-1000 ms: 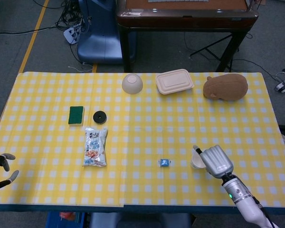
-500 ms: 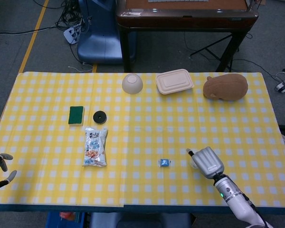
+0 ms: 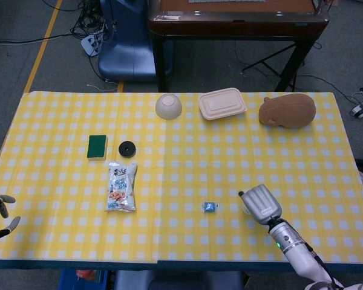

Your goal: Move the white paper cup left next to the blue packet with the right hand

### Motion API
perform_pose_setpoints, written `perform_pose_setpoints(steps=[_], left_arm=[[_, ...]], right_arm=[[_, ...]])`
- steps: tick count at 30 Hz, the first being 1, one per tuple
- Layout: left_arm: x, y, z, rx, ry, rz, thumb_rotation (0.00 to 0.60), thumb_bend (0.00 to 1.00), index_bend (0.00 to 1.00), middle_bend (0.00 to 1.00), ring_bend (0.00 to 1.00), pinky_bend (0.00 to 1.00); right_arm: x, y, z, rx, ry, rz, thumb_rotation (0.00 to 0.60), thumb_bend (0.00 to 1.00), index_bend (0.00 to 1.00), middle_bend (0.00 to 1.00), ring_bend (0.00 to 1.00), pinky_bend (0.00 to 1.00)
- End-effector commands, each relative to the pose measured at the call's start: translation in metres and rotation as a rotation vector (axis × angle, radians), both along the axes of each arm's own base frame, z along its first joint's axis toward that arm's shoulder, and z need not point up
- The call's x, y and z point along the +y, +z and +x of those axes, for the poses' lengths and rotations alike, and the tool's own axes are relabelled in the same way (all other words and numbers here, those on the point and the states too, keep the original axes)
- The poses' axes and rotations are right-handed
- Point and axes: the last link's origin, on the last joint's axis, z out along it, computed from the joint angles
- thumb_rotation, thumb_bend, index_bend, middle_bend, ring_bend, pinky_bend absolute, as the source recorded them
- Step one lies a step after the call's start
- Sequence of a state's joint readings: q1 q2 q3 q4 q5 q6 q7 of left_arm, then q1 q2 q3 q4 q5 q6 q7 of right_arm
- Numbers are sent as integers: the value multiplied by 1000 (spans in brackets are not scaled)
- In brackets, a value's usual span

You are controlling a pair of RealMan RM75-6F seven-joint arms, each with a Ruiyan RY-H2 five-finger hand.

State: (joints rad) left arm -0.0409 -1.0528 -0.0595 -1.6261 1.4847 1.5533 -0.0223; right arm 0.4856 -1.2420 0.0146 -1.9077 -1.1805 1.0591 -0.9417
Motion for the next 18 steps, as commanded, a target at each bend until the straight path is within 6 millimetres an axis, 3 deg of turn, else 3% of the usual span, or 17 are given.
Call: perform_pose_setpoints(steps=[1,10,18], left_arm=[[0,0,0,0,1,-1,600,247,525,624,490,619],[0,-1,-1,2,4,-4,600,246,524,624,490,619],[1,-3,0,10,6,-12,600,247,524,624,490,619]], right_arm=[[-2,2,-1,-21,-7,-5,600,0,496,1000,1000,1000],[-9,24,-7,-170,-29,-58,600,0,523,1000,1000,1000],[-27,45,-26,-431,-66,-95,600,0,527,1000,1000,1000]])
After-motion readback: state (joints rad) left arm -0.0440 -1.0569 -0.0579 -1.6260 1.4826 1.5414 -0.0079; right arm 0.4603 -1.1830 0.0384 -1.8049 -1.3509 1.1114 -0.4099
